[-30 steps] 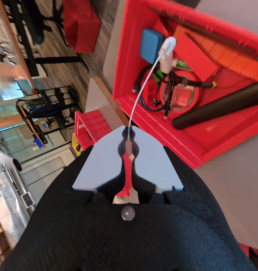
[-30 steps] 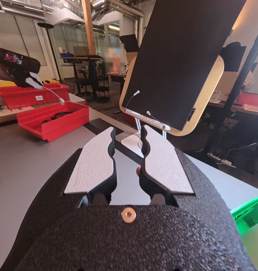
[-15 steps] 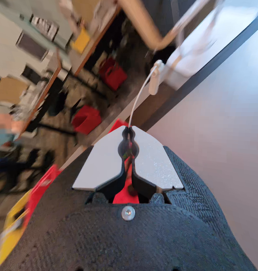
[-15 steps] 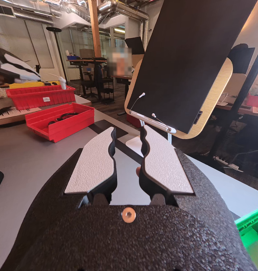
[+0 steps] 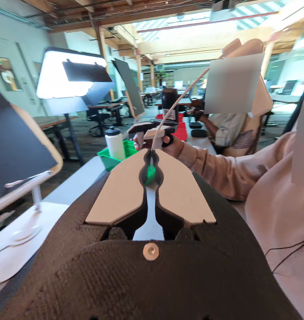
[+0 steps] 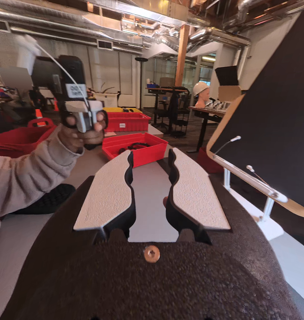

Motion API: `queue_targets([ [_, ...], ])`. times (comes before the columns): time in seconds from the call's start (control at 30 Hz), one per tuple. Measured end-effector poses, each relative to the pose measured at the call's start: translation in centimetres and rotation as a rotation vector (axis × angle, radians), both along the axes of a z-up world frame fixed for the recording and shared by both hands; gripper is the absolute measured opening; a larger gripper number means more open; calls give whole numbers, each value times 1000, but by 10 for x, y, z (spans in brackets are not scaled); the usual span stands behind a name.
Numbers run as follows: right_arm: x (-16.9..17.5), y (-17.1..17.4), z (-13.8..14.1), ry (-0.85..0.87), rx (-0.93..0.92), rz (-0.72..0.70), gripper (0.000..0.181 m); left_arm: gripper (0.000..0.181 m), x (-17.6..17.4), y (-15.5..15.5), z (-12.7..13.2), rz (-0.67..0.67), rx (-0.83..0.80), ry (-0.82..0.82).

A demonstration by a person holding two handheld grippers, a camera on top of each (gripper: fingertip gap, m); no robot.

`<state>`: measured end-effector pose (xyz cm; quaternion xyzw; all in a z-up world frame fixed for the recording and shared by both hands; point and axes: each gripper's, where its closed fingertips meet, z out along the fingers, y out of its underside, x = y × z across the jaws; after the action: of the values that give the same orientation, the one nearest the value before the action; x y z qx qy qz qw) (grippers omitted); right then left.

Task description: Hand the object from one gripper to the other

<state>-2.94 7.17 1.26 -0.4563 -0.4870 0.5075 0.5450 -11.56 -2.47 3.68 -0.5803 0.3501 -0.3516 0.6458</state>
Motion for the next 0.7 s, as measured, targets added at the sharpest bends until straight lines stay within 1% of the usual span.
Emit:
queue_targets([
  [0.07, -10, -22, -3, -24, 6, 96, 42, 3, 19, 5, -18, -76, -54, -22],
  [0.13, -18, -40, -7, -44, 19, 159, 45, 2, 33, 10, -33, -123, -107, -28],
  [0.2, -25, -56, -11, -56, 11, 226, 48, 2, 42, 14, -45, -146, -133, -20],
  [0.33, -32, -73, -14, -53, -9, 302, 47, 3, 52, 15, -59, -173, -181, -1],
  [0.37, -32, -75, -15, -58, -2, 308, 46, 3, 53, 16, -62, -172, -190, 4],
  [0.53, -35, -77, -23, -118, 123, 238, 40, 2, 61, 21, -79, -169, -255, 51],
  [0.7, -31, -82, -17, -92, 193, 222, 27, 2, 67, 23, -93, -181, -313, 66],
])
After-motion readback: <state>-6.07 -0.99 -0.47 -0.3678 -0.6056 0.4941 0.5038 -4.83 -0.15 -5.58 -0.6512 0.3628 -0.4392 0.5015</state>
